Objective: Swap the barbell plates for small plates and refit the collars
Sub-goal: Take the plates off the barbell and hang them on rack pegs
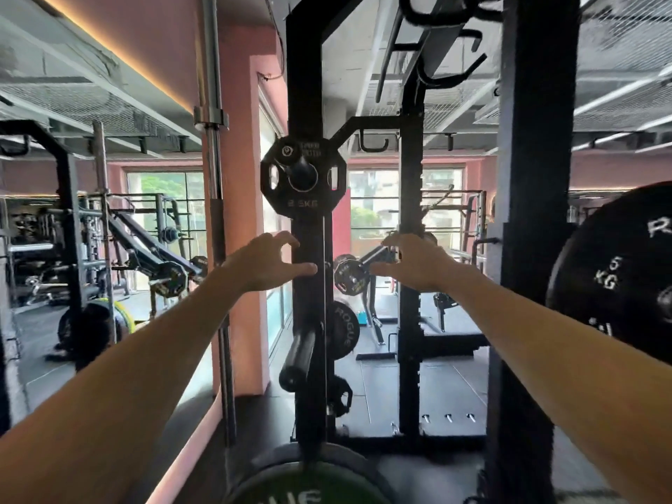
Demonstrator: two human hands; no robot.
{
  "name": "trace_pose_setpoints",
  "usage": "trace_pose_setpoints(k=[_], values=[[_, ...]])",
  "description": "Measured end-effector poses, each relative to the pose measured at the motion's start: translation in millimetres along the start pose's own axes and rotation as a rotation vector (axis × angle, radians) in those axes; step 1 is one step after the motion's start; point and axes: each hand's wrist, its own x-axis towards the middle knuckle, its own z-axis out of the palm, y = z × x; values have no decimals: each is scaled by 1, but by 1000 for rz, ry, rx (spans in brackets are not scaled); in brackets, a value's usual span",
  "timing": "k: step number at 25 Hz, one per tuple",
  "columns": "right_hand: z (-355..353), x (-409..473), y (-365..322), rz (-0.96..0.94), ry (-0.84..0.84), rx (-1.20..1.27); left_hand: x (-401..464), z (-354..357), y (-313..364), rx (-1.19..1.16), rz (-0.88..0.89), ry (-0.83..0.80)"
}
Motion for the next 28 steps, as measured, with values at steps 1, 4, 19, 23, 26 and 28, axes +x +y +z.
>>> trace_pose_setpoints(k=[1,4,19,23,26,28], values=[[-4,-13,6,-9,-8,7,-13,1,12,-1,-10,-4],[-21,-56,23,-8,-50,31,-53,2,49,-5,-36,-25],[-115,-260,31,-40,-131,118,-259,-68,185,50,-112,-27],[-144,-330,40,-30,-160,129,-317,-71,232,5,-108,-53],[-171,-370,58,0,-139,62,-338,-72,270,-29,-94,-76],[-187,-391,75,26,-122,12,-342,-72,295,-40,-65,-86]])
